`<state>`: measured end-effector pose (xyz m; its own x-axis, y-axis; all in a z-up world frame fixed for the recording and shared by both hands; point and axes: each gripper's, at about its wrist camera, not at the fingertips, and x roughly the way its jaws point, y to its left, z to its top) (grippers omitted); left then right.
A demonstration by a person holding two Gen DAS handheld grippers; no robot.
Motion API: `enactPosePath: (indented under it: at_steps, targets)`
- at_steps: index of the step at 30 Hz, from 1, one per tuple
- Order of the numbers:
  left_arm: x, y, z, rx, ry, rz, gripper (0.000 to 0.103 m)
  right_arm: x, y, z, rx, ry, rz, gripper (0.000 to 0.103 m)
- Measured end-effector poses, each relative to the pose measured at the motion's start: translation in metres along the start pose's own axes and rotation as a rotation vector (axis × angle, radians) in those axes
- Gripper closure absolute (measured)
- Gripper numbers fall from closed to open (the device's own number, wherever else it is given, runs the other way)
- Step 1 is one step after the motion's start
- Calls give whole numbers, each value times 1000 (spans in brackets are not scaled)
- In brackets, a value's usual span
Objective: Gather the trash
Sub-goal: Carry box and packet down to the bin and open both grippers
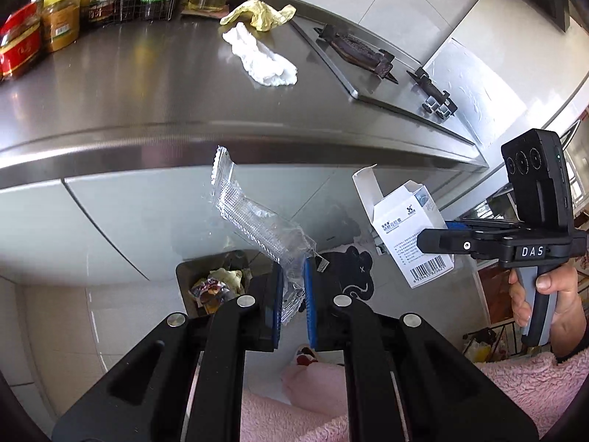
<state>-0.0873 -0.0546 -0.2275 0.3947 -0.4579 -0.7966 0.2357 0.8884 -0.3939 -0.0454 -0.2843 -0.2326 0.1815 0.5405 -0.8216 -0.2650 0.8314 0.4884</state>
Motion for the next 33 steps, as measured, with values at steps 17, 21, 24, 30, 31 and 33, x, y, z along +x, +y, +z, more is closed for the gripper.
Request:
enactPosePath:
  at_steps: [17,21,24,30,31,33]
  targets:
    - [125,62,-55,-146,205,48,94,144,-65,-13,163,131,-45,52]
    - [163,81,-64,-178,248,62,94,179,-77,-11,205,142,-57,52]
    - [187,90,-70,-178,271,66,94,201,-86,-10,239,149,-61,52]
    - [223,102,-81,-189,316,71,94,240,-96,-7,290,171,-75,52]
    - [228,104,-83,-191,321,75,93,245,-96,-7,286,175,-90,52]
    - [236,105,-86,-196,332,76,93,255,-94,-7,284,183,-110,52]
